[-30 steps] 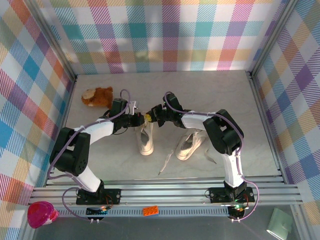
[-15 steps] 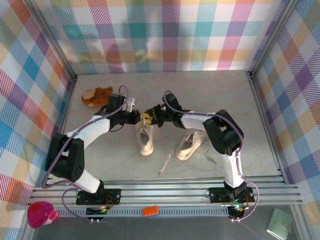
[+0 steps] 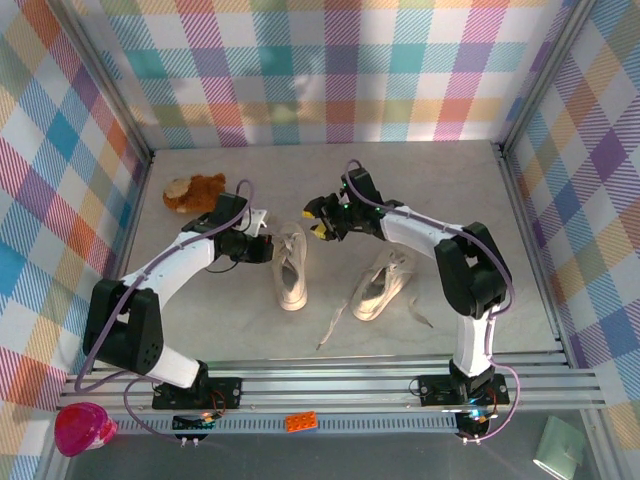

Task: Tie the shoes

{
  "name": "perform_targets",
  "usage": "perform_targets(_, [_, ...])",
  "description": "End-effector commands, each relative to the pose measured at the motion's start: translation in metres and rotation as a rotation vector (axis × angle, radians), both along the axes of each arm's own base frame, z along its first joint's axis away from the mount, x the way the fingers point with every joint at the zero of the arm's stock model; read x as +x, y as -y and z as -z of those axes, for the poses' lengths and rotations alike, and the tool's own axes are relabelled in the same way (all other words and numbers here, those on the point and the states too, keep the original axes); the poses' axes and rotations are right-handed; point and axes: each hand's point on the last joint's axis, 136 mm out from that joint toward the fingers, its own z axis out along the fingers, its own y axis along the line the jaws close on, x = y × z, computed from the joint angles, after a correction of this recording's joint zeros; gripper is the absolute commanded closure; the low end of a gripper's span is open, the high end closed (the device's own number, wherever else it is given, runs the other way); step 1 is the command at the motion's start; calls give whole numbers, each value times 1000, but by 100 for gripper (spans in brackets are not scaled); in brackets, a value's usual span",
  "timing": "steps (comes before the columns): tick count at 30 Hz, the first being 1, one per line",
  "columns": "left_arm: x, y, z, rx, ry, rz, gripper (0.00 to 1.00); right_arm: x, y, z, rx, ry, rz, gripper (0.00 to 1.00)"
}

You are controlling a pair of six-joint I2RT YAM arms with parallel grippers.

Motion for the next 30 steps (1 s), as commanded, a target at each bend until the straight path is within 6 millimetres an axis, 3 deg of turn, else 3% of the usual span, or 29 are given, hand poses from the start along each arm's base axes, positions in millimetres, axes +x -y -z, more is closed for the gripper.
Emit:
perform_targets(1, [-13,-12,-18,56,-21,19,100,-10,-11,-11,-86,96,-214,51])
perform_targets(8, [-12,-11,-26,42,-9,17,100,-13,-6,-29,-218,282,-307,55])
perform_targets(12, [1,2,-25,-26,49,40,78,-25,-23,-27,-219,338,-433,49])
perform_targets(16, [15,11,-24,-66,109,60,66,-34,-33,-12,-260,381,-520,45])
perform_targets(24, [28,24,2,-99,41,91,65,-33,-41,1,-266,389,-548,47])
perform_targets(30, [33,24,10,-85,35,78,63,-30,-39,8,-290,385,-549,55])
